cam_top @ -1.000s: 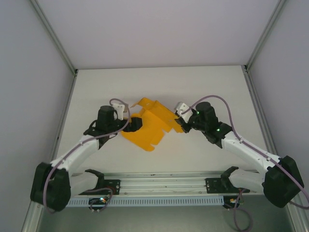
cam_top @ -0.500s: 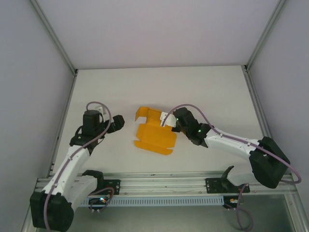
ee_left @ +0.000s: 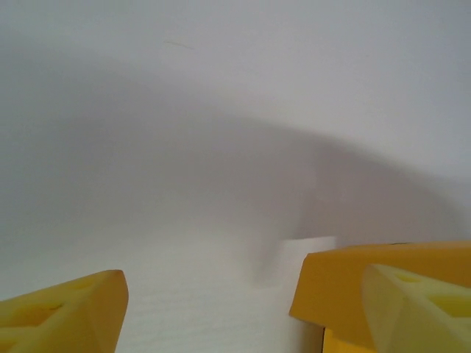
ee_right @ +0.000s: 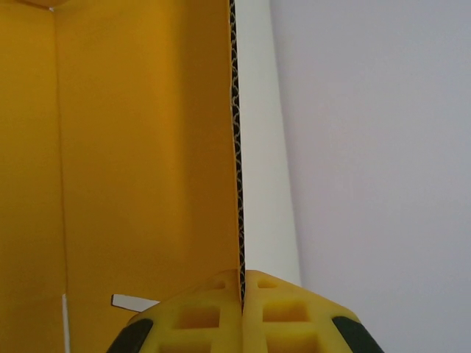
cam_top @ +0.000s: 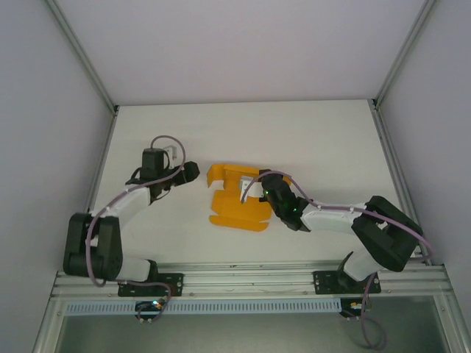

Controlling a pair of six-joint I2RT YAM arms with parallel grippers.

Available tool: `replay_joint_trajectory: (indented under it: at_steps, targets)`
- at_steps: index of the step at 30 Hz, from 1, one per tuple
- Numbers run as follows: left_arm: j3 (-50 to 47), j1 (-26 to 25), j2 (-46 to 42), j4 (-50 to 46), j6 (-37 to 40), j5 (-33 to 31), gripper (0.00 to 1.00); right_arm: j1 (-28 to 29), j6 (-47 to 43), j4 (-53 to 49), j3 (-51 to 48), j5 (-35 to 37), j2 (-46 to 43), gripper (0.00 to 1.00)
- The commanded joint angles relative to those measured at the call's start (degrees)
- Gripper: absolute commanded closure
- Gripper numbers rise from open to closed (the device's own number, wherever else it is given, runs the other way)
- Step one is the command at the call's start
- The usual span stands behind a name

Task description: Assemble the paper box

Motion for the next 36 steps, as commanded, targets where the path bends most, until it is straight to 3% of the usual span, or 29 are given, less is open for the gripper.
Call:
replay_joint_trajectory:
  at_steps: [1,5,9,14,19,25,33,36]
  targets:
    - [2.9,-1.9,4.0,4.0,4.3,3.5,0.21,0.4,-3.0,8.2,-0.8,2.4,2.2,1.0]
    - [4.4,-4.0,8.2,7.0,6.2,2.6,0.21,0.5,-2.0,7.7,-0.6,2.0,3.3,1.0]
    - [5.2,-5.8,11.5,11.0,8.8,6.2,0.28,0.5,0.8,3.7,0.1,0.8,2.4,1.0]
    - [1.9,-7.9,11.2,16.1,11.2,9.9,0.38,0.4,1.7,1.5,0.2,0.3,1.7,1.0]
    - [-3.2,-9.7,9.7,22.8,12.0,12.9,0.4,0.3,1.7,1.1,0.2,0.2,1.8,1.0]
    - [-2.9,-11.0,10.9,23.7,12.9,14.1,0.48,0.4,2.1,0.2,0.6,0.5,1.9,1.0]
    - [-1.4,-11.3,13.3,26.7,12.1,16.9,0.48,0.6,3.0,-1.0,0.7,0.5,1.1,1.0]
    - [-1.2,-11.3,13.0,26.7,10.7,16.4,0.44,0.6,3.3,-0.9,0.7,0.6,1.2,1.0]
